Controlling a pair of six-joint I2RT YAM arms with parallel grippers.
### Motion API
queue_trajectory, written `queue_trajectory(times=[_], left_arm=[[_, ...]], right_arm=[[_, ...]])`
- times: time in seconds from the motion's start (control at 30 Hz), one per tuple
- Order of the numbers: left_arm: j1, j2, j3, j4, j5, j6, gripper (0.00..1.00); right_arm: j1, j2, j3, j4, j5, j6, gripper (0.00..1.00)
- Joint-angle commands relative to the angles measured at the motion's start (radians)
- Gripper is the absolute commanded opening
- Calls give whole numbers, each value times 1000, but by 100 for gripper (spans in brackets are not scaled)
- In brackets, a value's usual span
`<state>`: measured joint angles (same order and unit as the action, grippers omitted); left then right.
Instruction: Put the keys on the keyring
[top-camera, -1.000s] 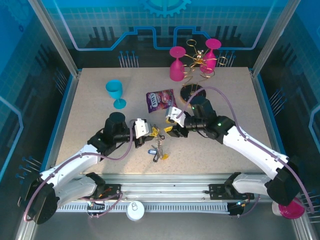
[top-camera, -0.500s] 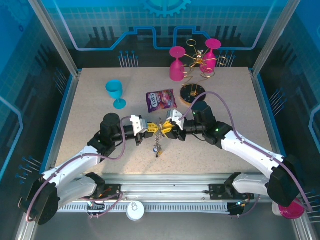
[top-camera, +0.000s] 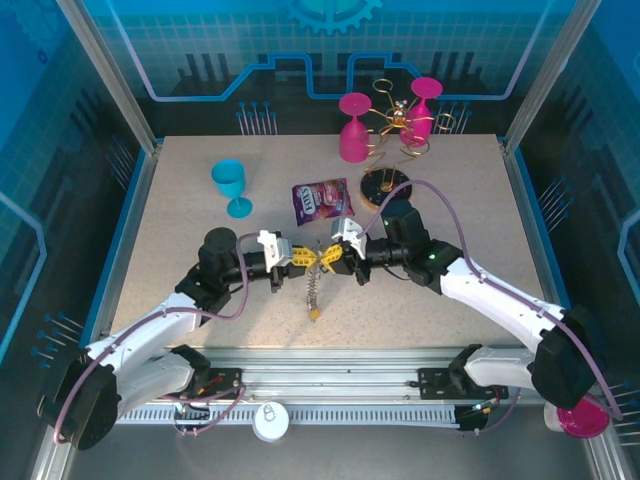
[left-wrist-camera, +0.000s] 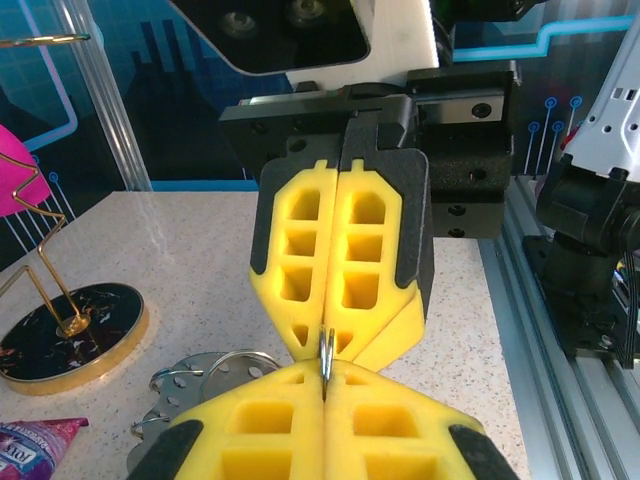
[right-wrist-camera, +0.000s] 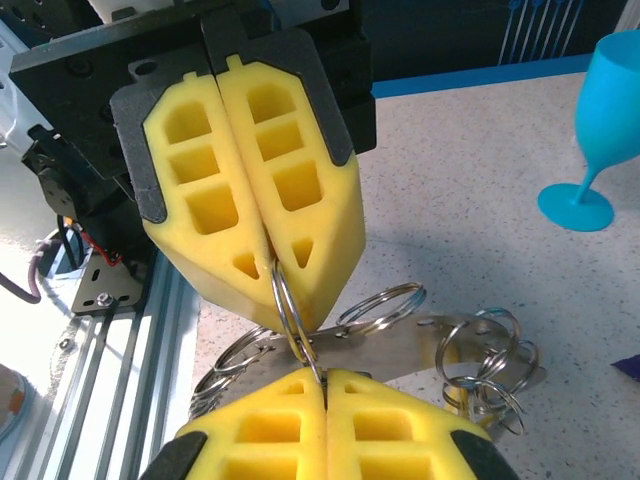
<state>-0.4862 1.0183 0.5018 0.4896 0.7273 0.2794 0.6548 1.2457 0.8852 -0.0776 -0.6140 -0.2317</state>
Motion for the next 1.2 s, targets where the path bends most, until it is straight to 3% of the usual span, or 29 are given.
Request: queue_trajectory(times=[0.0,0.23,0.57,0.87,1.17], left_arm=[[-4,-9,12,135,96,-36,0],[-4,-4,11,154,115,-38,0],[-3,-9,1,163,99,-31,0],[12,-9,-10,193,72,-53,0],[22,6,-15,235,78,-87,0]], right_arm=[[3,39,68,-62,-46,-24,8],[25,78,136,-137,-56,-70,19],[3,-13,71,-118,92,-55,36],[-23,-116,-35,-80,107,-52,43],[-21,-114,-97,-10,71,-20,42]])
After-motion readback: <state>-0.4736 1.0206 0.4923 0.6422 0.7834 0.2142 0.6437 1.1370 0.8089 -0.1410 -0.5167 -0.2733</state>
